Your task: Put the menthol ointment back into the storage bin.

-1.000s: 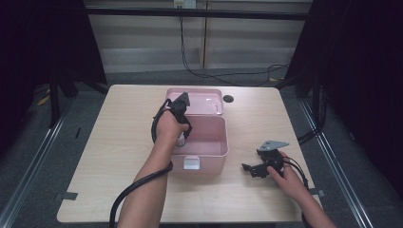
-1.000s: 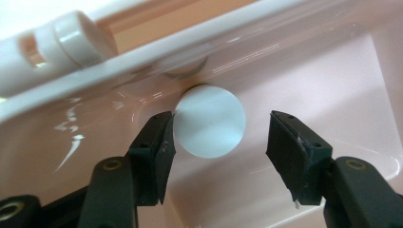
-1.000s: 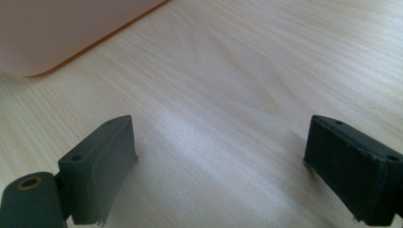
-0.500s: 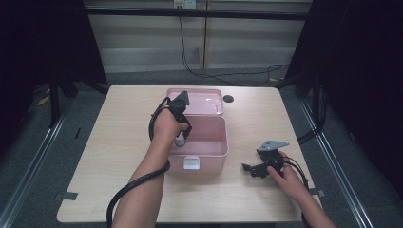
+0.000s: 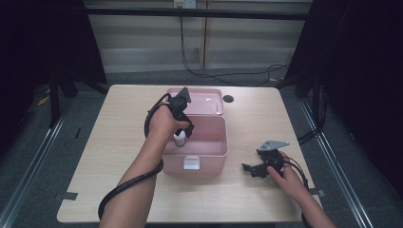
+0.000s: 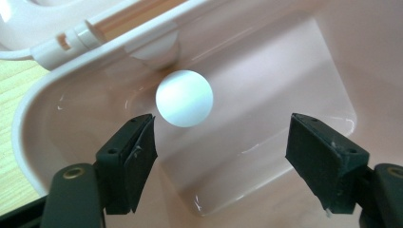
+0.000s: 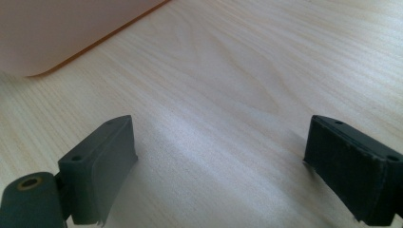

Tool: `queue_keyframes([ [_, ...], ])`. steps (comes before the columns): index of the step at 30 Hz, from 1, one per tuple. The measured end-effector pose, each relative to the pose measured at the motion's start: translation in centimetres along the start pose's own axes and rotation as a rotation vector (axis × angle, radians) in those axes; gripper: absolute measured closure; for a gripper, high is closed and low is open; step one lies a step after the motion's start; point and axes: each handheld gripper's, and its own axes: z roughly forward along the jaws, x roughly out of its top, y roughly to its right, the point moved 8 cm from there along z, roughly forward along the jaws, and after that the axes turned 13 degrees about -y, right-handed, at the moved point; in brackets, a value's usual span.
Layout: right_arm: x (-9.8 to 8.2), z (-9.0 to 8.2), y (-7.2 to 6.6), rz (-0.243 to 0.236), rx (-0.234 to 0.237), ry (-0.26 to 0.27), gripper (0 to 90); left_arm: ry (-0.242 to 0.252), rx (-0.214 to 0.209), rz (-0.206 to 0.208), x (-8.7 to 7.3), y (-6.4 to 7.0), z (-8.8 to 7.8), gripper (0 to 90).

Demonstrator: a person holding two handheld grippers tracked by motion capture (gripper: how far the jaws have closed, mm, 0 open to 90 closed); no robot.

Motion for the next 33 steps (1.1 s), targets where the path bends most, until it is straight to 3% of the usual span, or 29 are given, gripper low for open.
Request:
queue_keyframes([
  [8,0.0,0.0,0.0,0.0,0.0,0.0,9.2,0.013,-0.01,0.049,-0.4,0.3,-1.1,23.9],
  [14,0.0,0.0,0.0,0.0,0.0,0.0,9.2,0.037,0.008,0.117,-1.0,0.5,-2.2,23.9],
  [17,0.0,0.0,0.0,0.0,0.0,0.0,9.2,0.041,0.003,0.124,-1.2,0.6,-2.5,23.9],
  [19,0.0,0.0,0.0,0.0,0.0,0.002,9.2,0.035,0.017,0.143,-1.5,0.5,-2.7,23.9],
  [22,0.0,0.0,0.0,0.0,0.0,0.002,9.2,0.028,0.0,0.181,-2.1,0.7,-3.0,23.9],
  [33,0.0,0.0,0.0,0.001,0.0,0.002,9.2,0.02,0.02,0.245,-3.5,0.3,-3.9,23.9],
])
